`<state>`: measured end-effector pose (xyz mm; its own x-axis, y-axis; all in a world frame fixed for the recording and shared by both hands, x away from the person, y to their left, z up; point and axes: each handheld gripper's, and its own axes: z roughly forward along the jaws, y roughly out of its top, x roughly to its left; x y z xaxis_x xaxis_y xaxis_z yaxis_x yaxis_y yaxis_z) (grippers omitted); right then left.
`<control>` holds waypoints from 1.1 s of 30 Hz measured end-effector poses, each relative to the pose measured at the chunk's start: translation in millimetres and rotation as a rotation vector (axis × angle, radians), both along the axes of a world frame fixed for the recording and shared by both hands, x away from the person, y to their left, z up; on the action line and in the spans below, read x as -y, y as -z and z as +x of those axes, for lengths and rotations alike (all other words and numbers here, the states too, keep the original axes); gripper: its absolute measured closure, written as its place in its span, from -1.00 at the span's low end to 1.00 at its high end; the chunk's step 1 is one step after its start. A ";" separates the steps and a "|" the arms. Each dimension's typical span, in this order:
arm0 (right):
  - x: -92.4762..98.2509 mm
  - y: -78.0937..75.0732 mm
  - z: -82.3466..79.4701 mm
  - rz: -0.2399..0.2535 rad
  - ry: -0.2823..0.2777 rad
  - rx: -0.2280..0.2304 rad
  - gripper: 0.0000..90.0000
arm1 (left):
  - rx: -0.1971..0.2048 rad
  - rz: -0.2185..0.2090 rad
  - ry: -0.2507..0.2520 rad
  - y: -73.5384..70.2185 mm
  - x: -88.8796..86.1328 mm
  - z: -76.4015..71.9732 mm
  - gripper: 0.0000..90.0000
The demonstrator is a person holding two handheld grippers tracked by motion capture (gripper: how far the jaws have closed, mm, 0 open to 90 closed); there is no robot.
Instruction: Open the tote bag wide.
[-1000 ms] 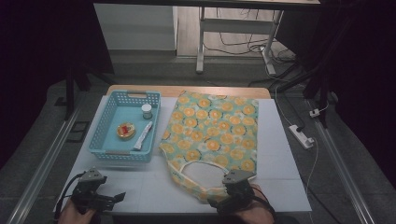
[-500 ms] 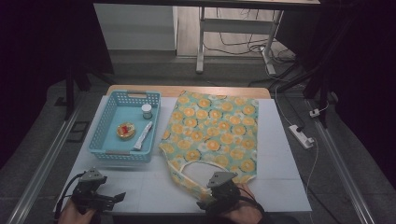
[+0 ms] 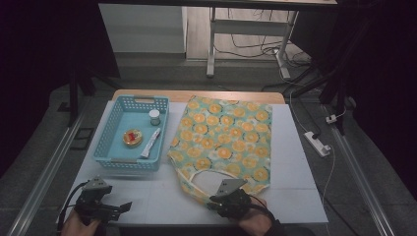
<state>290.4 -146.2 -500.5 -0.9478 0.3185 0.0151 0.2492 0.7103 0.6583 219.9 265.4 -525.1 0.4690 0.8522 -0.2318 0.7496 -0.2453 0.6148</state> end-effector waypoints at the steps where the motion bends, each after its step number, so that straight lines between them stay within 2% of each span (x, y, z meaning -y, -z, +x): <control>1: 0.4 -3.3 0.2 0.006 -0.002 0.006 0.96 | 0.000 -0.001 0.000 0.0 -0.1 0.0 -1.00; 7: 1.3 -7.3 4.4 0.009 0.001 -0.004 0.98 | 0.001 -0.001 0.001 0.0 0.0 0.2 -1.00; 9: 3.0 -12.0 10.2 0.025 0.002 -0.008 0.99 | 0.000 -0.006 -0.001 0.1 -0.6 0.4 -1.00; 13: 5.5 -19.5 16.2 0.046 0.016 0.000 0.99 | 0.002 -0.012 0.001 -0.1 -1.1 0.0 -1.00; 14: 7.5 -25.2 19.9 0.063 0.029 0.015 0.99 | 0.002 -0.012 0.001 0.0 -1.0 0.1 -1.00; 17: 9.6 -30.7 23.9 0.069 0.046 0.027 0.99 | -0.001 -0.012 0.002 0.0 -0.9 0.4 -1.00; 19: 12.3 -34.7 30.3 0.073 0.065 0.033 0.99 | 0.000 -0.016 -0.001 0.2 -1.3 0.3 -1.00; 20: 14.7 -38.1 38.4 0.078 0.081 0.035 0.99 | 0.001 -0.019 -0.002 0.1 -1.7 0.3 -1.00; 21: 14.7 -38.1 38.4 0.078 0.081 0.035 0.99 | 0.000 -0.021 -0.002 0.3 -2.0 0.4 -1.00; 23: 15.3 -39.9 47.2 0.073 0.077 0.016 0.99 | -0.001 -0.024 0.000 0.4 -2.2 0.5 -1.00; 27: 17.7 -41.1 62.9 0.088 0.107 -0.001 0.99 | -0.001 -0.022 0.005 0.4 -1.7 0.6 -1.00; 33: 24.0 -44.9 84.8 0.093 0.156 0.010 0.99 | -0.003 -0.032 0.014 0.6 -2.8 1.8 -1.00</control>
<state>375.2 -170.2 -455.6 -0.8871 0.4595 0.0425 0.3451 0.5995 0.7222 221.6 268.3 -525.7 0.4798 0.8379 -0.2605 0.7482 -0.2356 0.6202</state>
